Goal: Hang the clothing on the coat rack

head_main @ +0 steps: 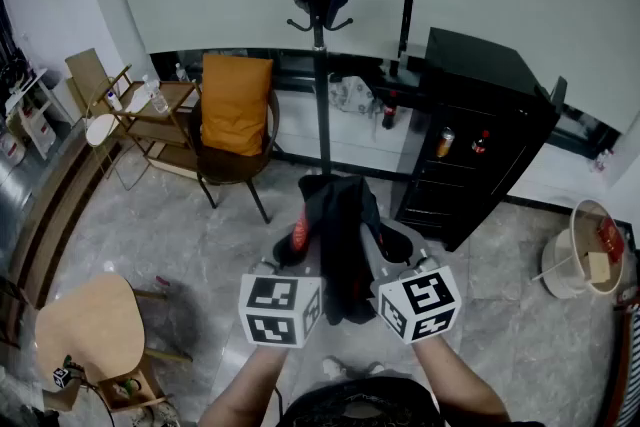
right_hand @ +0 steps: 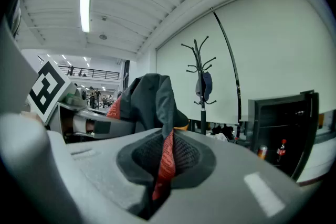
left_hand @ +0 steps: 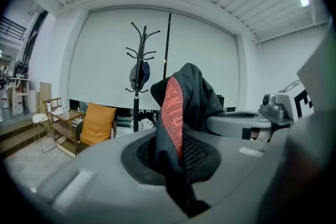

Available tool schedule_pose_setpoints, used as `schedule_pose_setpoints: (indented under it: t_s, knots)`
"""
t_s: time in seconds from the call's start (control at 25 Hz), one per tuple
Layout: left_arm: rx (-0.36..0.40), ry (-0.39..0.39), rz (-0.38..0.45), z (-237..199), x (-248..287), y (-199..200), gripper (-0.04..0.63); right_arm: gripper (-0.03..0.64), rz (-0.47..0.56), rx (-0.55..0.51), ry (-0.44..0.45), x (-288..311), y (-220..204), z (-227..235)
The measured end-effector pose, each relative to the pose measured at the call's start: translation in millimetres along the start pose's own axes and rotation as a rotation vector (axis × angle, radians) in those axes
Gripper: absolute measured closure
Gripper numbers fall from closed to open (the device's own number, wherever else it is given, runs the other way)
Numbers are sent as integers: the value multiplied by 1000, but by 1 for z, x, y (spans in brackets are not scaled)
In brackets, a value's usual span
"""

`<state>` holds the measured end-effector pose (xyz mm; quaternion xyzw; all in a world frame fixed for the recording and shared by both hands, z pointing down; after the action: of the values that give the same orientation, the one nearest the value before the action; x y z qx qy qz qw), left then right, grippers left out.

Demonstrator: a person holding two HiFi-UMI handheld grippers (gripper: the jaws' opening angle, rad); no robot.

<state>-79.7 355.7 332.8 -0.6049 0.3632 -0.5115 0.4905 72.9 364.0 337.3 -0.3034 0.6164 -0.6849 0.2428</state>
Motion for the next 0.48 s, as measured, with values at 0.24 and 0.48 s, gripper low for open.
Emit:
schedule_pose_setpoints:
  t_s: [0.24,0.48]
  knots:
    - [8,-9,1,-5,11,3,569,592,4,2,2,9,1,5]
    - [6,-11,3,-6,23,5,569,592,1,1,5,16,-1,12]
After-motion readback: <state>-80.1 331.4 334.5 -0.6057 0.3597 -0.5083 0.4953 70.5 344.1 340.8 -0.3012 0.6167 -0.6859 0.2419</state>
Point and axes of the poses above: the fingertips, and each gripper's own axes: x forward along the fingers, z to its right, y out of its top, the point moved 7 cm from there along -x, backward along the fingers, and after that the axes turned 15 degrees about y, right-handed, at the moved point
